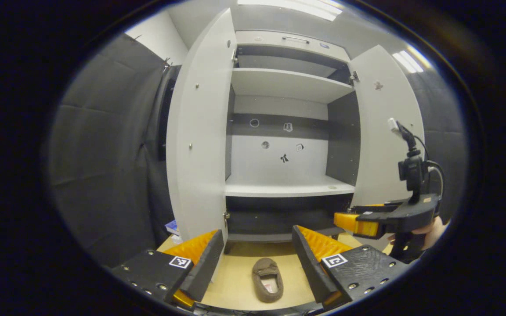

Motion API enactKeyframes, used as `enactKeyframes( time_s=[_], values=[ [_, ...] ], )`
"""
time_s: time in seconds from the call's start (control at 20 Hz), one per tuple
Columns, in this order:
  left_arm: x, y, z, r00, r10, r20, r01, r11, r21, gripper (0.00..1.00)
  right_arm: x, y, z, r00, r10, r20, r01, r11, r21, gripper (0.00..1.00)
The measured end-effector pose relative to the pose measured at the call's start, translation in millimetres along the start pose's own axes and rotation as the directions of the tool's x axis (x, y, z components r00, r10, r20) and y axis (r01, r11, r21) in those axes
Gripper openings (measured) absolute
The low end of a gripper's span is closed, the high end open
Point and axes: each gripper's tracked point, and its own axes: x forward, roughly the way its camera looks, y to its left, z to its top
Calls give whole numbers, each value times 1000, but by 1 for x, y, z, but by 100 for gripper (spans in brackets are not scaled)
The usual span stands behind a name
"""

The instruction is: Grab one shoe with the right hand and put it into the shoe cabinet, grab the other shoe with the left hand and put it into the shoe cabinet; then close the right door with the right hand and the left door with the left hand.

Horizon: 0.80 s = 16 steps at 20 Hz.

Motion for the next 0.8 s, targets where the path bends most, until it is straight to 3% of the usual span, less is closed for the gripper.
enactKeyframes(
  time_s=[0.05, 0.1, 0.45, 0.55, 0.6, 0.8],
  values=[
    [2, -1, -7, 1000, -1, -21, 1, 1000, -6, 98, 7, 2, -16, 1000, 2, -24, -2, 1000, 3, 96],
    [4, -2, -15, 999, -3, -43, 2, 1000, -9, 92, 12, 3, -30, 999, 2, -53, -1, 1000, 10, 96],
    [12, -26, -39, 994, -42, -105, 44, 999, 13, 92, 35, 6, -102, 977, 57, -206, -46, 997, 55, 95],
    [14, -34, -47, 991, -57, -122, 58, 998, 8, 95, 38, 16, -125, 957, 110, -269, -93, 993, 77, 92],
    [15, -37, -50, 990, -61, -129, 63, 998, 11, 92, 39, 21, -134, 944, 138, -299, -116, 989, 89, 98],
    [15, -39, -58, 988, -60, -145, 64, 998, 17, 92, 50, 30, -167, 905, 184, -383, -144, 981, 131, 97]
  ],
)
